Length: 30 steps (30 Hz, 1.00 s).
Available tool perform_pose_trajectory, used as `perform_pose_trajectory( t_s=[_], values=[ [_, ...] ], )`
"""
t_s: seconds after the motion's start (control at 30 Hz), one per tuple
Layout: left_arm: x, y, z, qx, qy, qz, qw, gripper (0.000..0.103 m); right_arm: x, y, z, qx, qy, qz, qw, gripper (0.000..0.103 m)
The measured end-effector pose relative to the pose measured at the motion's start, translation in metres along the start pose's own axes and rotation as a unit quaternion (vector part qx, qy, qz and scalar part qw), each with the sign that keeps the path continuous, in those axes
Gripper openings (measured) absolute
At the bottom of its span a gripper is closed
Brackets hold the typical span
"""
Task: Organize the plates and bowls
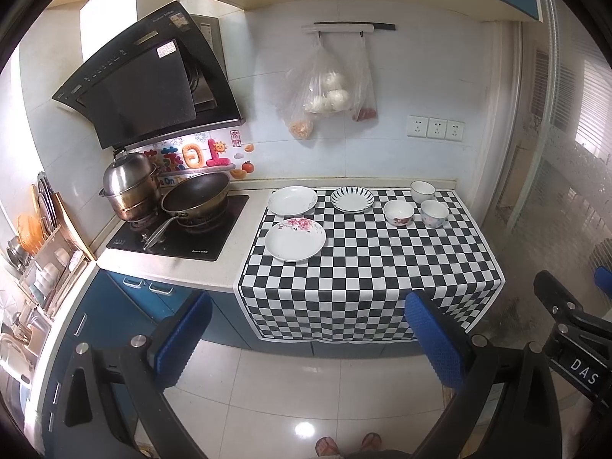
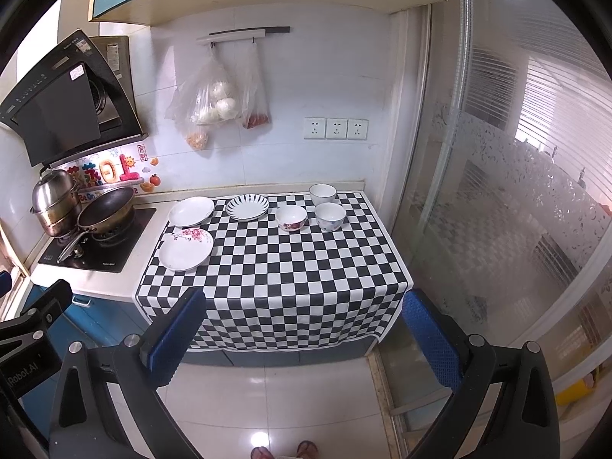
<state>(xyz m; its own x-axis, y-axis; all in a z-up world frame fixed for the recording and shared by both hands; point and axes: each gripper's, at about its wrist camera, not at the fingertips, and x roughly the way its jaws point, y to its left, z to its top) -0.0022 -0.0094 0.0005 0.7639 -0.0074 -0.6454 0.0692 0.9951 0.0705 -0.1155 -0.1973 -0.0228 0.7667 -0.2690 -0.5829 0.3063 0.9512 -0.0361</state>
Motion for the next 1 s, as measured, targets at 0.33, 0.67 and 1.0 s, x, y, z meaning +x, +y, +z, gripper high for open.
perform_pose_trajectory(
  t_s=[0.33, 0.67, 1.0],
  values=[
    [0.003, -0.002, 0.003, -0.002, 0.002, 0.001, 1.0000, 0.103, 0.006, -0.003, 0.007, 0.001, 0.002, 0.000, 1.000, 0.103],
    [0.008, -0.001, 0.003, -0.001, 0.003, 0.001, 1.0000, 0.103, 0.012, -0.002, 0.009, 0.001, 0.005, -0.001, 1.000, 0.103],
    [0.011, 0.000, 0.003, -0.002, 0.005, 0.000, 1.0000, 0.103, 0.016, -0.002, 0.010, 0.001, 0.005, -0.001, 1.000, 0.103]
  ],
)
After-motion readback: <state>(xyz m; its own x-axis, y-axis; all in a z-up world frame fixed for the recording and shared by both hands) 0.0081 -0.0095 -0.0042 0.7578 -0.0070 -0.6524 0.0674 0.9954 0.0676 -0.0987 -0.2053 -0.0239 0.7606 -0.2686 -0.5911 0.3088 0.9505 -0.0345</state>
